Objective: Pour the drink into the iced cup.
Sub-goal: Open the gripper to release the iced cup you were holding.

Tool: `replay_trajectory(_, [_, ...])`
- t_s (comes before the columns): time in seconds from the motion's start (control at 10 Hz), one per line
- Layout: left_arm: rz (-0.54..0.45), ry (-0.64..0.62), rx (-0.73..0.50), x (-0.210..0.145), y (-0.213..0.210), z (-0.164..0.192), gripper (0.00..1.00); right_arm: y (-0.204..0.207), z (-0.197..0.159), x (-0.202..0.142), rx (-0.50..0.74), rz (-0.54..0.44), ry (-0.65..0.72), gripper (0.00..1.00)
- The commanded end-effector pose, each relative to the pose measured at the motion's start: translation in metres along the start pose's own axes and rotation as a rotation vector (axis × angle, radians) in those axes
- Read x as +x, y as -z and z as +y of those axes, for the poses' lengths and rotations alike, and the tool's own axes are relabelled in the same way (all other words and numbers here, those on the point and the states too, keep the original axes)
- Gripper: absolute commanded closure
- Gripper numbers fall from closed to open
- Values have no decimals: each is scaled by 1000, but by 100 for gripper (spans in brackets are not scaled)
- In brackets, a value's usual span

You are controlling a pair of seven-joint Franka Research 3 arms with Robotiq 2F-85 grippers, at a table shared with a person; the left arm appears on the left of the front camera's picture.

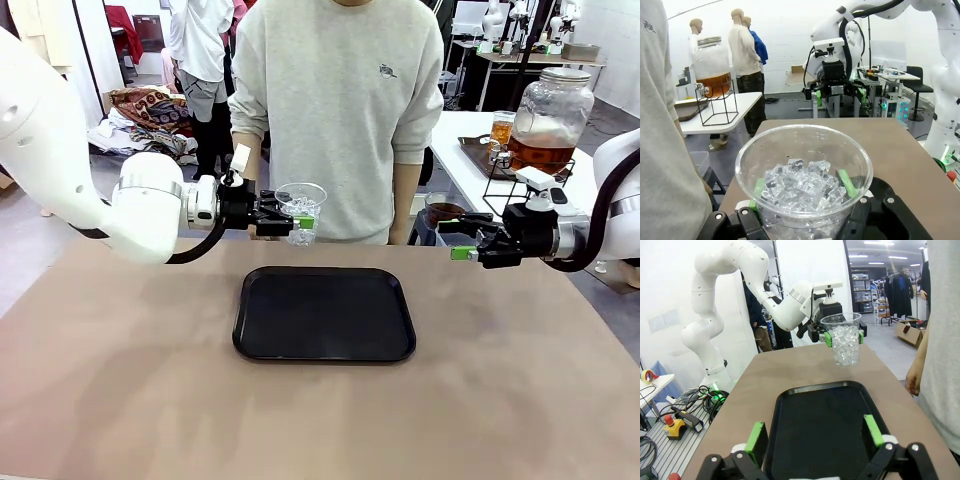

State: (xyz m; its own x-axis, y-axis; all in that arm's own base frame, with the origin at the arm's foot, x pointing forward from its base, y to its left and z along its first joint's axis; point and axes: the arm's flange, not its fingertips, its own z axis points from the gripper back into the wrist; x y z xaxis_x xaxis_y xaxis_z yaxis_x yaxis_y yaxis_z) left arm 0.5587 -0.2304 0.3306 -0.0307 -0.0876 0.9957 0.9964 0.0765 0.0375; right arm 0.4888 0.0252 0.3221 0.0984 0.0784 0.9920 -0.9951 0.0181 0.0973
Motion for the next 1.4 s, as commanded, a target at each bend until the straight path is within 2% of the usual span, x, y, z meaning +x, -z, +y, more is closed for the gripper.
replay_trajectory(0.0, [-4,16,0,4,0,0,31,1,-1,3,2,3,-4,0])
replay_trajectory(1.3, [-4,16,0,4,0,0,31,1,-1,3,2,3,-4,0])
